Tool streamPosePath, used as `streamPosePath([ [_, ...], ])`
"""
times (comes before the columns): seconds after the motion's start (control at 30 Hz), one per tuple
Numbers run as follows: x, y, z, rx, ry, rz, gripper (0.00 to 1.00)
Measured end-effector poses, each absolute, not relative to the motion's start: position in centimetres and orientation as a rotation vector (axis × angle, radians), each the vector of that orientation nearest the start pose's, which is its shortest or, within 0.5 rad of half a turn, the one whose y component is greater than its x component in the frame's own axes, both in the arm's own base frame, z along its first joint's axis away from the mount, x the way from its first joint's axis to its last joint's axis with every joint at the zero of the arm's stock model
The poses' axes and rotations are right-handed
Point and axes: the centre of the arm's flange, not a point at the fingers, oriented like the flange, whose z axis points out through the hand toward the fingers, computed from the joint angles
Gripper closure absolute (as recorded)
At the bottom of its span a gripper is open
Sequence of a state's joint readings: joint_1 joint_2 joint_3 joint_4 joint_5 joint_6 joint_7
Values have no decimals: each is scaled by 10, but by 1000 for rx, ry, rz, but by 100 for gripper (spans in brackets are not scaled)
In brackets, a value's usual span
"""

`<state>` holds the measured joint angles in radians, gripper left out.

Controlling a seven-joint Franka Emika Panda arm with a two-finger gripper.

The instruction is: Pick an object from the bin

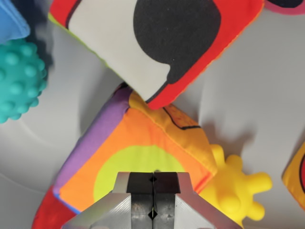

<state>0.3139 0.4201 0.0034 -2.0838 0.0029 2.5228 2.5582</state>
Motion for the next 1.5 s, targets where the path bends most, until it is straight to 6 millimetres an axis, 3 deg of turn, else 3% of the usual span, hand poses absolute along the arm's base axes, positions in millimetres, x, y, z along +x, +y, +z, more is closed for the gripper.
streamPosePath([
  [0.8, 557, 183, 324, -1359, 2818, 2, 100],
  [1.5, 557, 183, 401, -1364, 2823, 3, 100],
])
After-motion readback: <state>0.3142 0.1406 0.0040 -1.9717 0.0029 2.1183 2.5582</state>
